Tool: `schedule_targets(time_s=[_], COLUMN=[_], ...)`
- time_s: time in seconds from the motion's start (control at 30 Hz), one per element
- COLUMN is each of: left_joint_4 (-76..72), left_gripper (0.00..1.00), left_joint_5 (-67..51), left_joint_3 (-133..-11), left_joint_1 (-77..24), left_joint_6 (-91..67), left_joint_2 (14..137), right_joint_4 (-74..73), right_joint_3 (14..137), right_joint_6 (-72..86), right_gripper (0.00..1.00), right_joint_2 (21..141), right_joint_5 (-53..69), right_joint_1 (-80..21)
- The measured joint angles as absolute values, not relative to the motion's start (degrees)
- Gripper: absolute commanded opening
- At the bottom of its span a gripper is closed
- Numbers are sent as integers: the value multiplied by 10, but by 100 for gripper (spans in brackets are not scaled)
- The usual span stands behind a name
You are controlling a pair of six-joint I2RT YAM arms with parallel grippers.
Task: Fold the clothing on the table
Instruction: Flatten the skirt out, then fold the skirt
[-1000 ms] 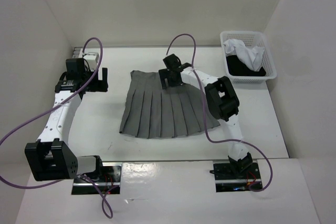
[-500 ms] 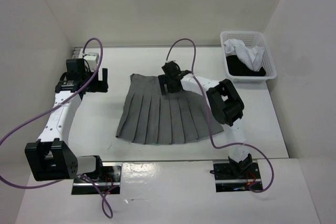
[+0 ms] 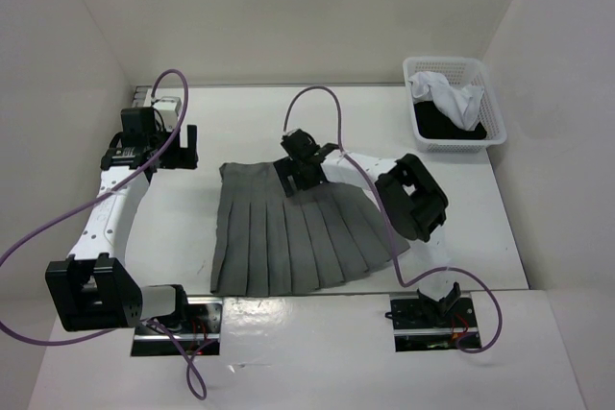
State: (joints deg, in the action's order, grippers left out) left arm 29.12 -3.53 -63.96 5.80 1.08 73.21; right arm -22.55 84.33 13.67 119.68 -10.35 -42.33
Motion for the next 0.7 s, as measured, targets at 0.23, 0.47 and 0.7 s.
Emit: schedule_targets(time_s=[0.23, 0.47, 0.7], left_joint_4=[283, 269, 280], left_gripper=[98, 90, 64], left_joint_5=[-75, -220, -356], left_joint_3=[-643, -681, -769], left_joint_1=[53, 50, 73], left_joint_6=[31, 105, 145], left_joint_2=[754, 928, 1126], right_joint_4=[-321, -329, -309], right_joint_3=[848, 895, 869], right_joint_6=[99, 62, 44], right_gripper=[98, 98, 98], right_joint_2=[1138, 985, 925], right_joint_5=[-67, -57, -24], right_joint_1=[-428, -416, -310])
